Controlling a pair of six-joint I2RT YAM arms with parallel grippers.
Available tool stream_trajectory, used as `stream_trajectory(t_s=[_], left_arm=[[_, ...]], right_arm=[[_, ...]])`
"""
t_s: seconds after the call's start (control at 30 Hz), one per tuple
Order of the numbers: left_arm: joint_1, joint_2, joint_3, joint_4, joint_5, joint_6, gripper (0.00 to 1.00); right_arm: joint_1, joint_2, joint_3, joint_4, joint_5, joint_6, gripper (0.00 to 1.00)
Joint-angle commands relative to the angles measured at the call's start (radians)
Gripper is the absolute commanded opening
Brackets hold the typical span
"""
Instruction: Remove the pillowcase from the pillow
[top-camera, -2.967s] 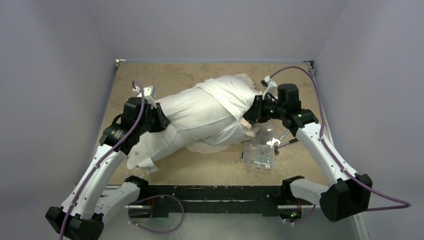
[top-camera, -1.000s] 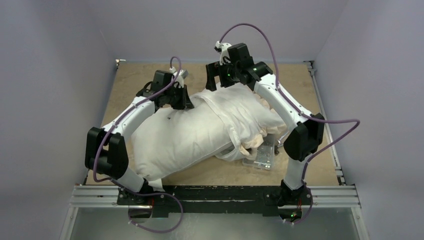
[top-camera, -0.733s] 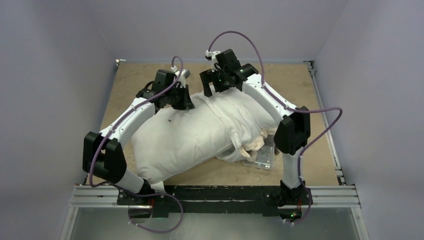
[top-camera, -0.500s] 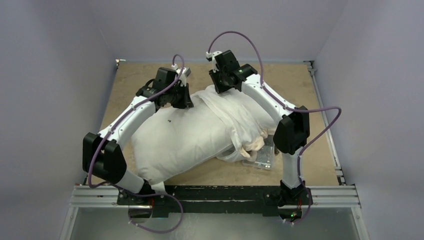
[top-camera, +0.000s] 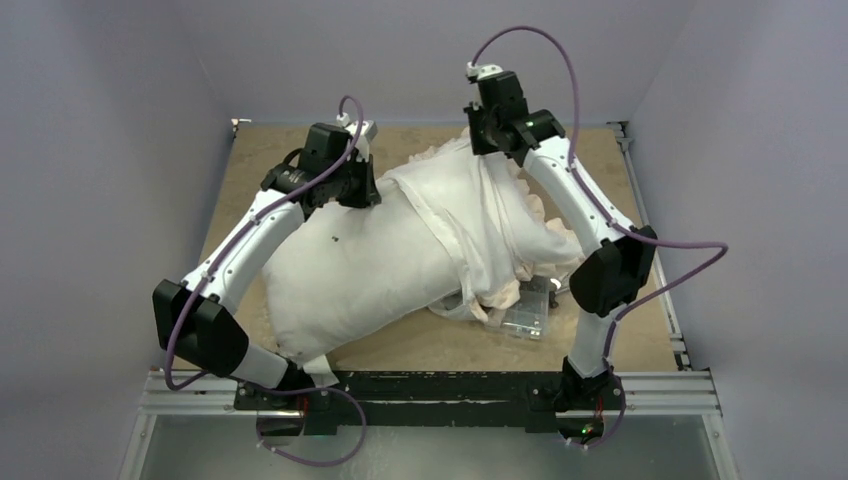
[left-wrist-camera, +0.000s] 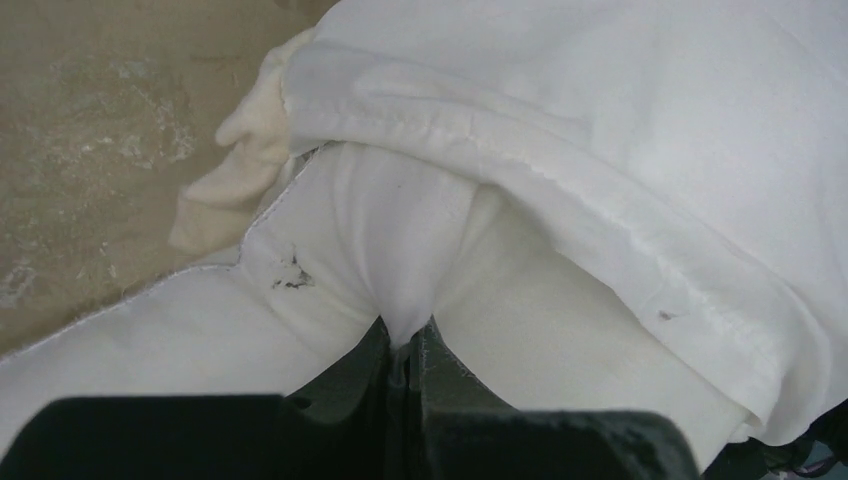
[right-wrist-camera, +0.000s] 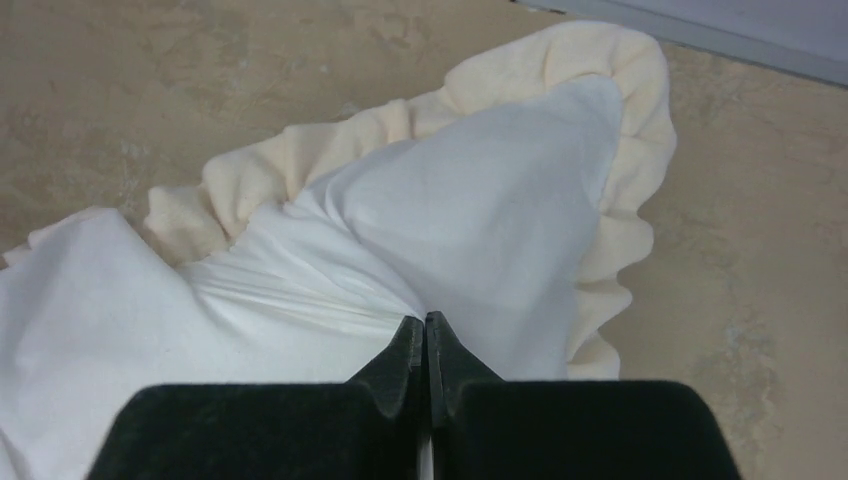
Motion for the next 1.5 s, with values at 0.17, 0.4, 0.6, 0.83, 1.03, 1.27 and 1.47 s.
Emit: stream_trajectory(t_s=[0.17, 0.4, 0.6, 0.83, 1.03, 1.27, 1.47], left_arm=[[0.018, -0.076, 0.195, -0.102, -0.236, 0.072, 0.0], [0.038, -0.083, 0.236, -0.15, -0.388, 0.092, 0.0], [0.044, -0.101, 0.18, -0.159, -0.481, 0.079, 0.0], [0.067, -0.1, 0.07, -0.117, -0.485, 0.049, 0.0], [0.067, -0.013, 0.069, -0.046, -0.45, 0.02, 0.0], [0.062, 0.083, 0.215, -0.045, -0.425, 0.012, 0.46], [-0.052, 0.087, 0.273, -0.086, -0.561, 0.05, 0.7]], right_arm=[[-0.17, -0.134, 0.148, 0.092, 0.118, 0.037, 0.0], [-0.251, -0.148, 0.155, 0.108, 0.104, 0.073, 0.0], [-0.327, -0.152, 0.07, 0.083, 0.057, 0.149, 0.0], [-0.35, -0.137, -0.072, 0.077, -0.032, 0.181, 0.0], [-0.349, -0.203, -0.188, 0.173, -0.234, 0.186, 0.09], [-0.322, -0.321, -0.384, 0.211, -0.389, 0.195, 0.36], [-0.259, -0.44, -0.588, 0.25, -0.438, 0.211, 0.59]])
